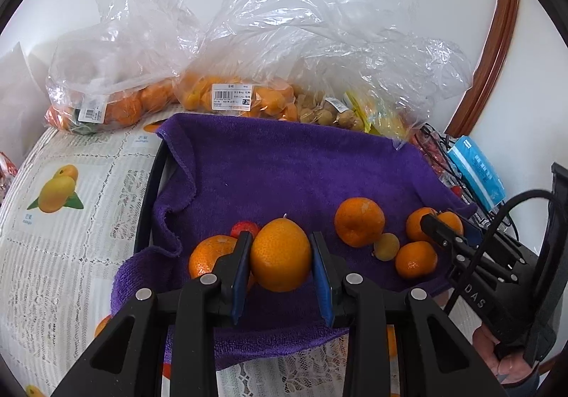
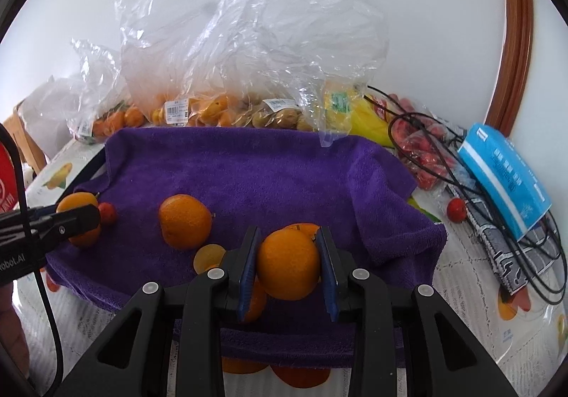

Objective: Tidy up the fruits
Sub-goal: 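Lower the oranges onto the towel and open both tools, then withdraw both open tools from the towel toward the loose oranges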

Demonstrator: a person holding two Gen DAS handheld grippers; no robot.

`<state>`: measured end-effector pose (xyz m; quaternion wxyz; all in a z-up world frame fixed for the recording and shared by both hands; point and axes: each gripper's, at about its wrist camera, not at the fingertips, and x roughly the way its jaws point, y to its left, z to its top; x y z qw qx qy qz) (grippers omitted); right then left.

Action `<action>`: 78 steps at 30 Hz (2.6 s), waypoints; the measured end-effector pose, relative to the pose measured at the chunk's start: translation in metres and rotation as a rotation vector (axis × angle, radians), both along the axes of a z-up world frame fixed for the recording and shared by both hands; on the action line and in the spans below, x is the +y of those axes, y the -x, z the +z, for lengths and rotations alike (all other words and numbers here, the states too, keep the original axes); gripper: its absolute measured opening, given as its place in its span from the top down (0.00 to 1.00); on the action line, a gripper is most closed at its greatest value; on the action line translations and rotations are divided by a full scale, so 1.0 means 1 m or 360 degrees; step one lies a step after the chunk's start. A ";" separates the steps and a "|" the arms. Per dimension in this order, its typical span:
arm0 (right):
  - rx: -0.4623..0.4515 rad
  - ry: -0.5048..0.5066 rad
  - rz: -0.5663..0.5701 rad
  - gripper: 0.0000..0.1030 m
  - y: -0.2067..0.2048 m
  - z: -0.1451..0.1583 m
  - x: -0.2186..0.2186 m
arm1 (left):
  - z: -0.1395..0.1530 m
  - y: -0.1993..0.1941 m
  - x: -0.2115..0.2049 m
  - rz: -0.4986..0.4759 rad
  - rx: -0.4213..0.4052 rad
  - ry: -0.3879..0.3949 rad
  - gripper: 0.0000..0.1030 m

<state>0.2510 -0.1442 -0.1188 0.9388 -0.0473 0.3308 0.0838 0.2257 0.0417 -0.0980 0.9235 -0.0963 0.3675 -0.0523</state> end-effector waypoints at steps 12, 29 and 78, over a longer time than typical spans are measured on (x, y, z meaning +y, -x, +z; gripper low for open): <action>0.0002 -0.0058 0.0003 0.66 0.001 0.002 -0.006 | -0.004 -0.001 0.005 -0.0012 0.0006 0.0079 0.71; -0.0062 -0.0125 0.0006 0.55 0.009 0.011 -0.008 | 0.002 0.002 0.001 -0.0006 -0.0039 0.0051 0.54; 0.0273 -0.0268 0.0182 0.53 0.133 -0.009 0.052 | -0.004 0.087 0.052 0.0133 -0.0047 0.0087 0.42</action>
